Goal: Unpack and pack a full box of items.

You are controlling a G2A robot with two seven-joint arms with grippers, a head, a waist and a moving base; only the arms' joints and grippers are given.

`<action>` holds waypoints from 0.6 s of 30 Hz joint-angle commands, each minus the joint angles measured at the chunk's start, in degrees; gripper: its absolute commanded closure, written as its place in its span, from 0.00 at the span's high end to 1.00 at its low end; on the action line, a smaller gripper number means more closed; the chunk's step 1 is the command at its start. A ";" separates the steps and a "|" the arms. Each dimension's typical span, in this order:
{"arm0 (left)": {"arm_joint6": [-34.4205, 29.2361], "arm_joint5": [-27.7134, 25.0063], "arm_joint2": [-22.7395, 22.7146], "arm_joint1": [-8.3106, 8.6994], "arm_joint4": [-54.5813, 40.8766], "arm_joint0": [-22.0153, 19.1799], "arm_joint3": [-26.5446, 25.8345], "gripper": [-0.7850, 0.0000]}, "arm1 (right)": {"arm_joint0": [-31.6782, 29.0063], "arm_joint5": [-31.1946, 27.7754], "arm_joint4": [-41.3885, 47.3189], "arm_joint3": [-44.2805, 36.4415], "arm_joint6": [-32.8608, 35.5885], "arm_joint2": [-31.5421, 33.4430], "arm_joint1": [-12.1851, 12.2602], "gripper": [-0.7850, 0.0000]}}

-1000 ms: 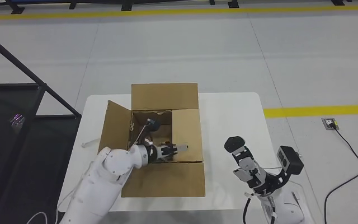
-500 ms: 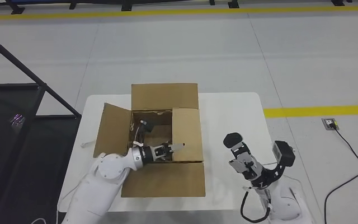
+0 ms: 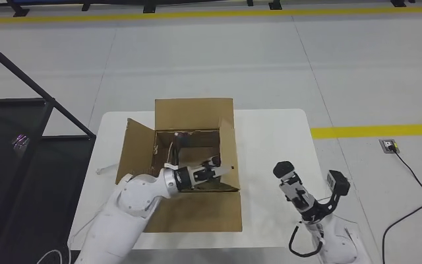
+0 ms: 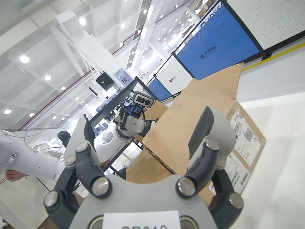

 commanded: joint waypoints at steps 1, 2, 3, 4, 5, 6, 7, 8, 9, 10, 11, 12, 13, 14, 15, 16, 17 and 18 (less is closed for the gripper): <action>1.29 0.88 2.32 -0.66 0.60 -1.65 0.89 1.00 | -1.89 -1.99 -0.38 -0.90 -2.38 1.17 0.06 1.00; 2.02 1.13 3.46 -1.03 0.85 -2.44 1.40 1.00 | -2.84 -2.25 -0.69 -1.81 -3.74 1.76 0.07 1.00; 2.79 1.40 4.65 -1.42 1.21 -3.14 2.03 1.00 | -3.89 -2.25 -1.00 -3.08 -5.19 2.22 0.07 1.00; 3.72 1.64 5.79 -1.81 1.65 -3.86 2.67 1.00 | -5.04 -2.25 -1.27 -4.49 -6.68 2.60 0.09 1.00; 4.71 1.91 6.89 -2.23 1.92 -4.55 3.34 1.00 | -6.25 -2.25 -1.66 -5.87 -8.21 2.99 0.11 1.00; 5.78 2.16 7.95 -2.65 2.31 -5.25 4.00 1.00 | -7.44 -2.25 -2.07 -7.25 -9.83 3.34 0.14 1.00; 6.89 2.51 9.03 -3.09 2.71 -5.94 4.70 1.00 | -8.56 -2.25 -2.46 -8.63 -11.33 3.60 0.19 1.00; 7.83 2.88 10.17 -3.55 3.00 -6.60 5.42 1.00 | -9.65 -2.25 -2.99 -9.90 -12.73 3.87 0.26 1.00; 8.64 3.54 11.29 -4.01 3.55 -7.34 6.29 1.00 | -10.67 -2.25 -3.69 -11.11 -14.06 4.10 0.35 1.00; 9.48 4.22 12.44 -4.49 4.22 -8.06 7.06 1.00 | -11.63 -2.25 -4.43 -12.25 -15.34 4.24 0.46 1.00; 10.08 4.75 13.61 -4.99 4.39 -8.66 7.81 1.00 | -12.51 -2.25 -5.22 -13.18 -16.52 4.33 0.57 1.00; 10.32 5.23 14.75 -5.47 4.69 -9.34 8.64 1.00 | -13.27 -2.25 -6.11 -13.94 -17.65 4.43 0.70 1.00; 10.58 5.84 15.86 -5.96 5.11 -10.05 9.48 1.00 | -13.92 -2.25 -6.96 -14.57 -18.67 4.41 0.83 1.00; 10.96 6.54 16.89 -6.46 5.51 -10.71 10.36 1.00 | -14.45 -2.25 -7.69 -15.07 -19.65 4.32 0.97 1.00; 11.33 7.33 17.94 -6.95 6.02 -11.33 11.18 1.00 | -14.85 -2.25 -8.41 -15.43 -20.50 4.17 1.12 1.00; 11.54 8.25 18.95 -7.43 6.79 -12.01 12.00 1.00 | -15.10 -2.25 -9.18 -15.65 -21.19 4.01 1.28 1.00; 11.85 9.11 19.86 -7.89 7.61 -12.71 12.72 1.00 | -15.23 -2.25 -9.94 -15.73 -21.74 3.83 1.46 1.00; 11.63 9.96 20.84 -8.33 8.40 -13.32 13.39 1.00 | -15.25 -2.25 -10.53 -15.73 -22.19 3.56 1.64 1.00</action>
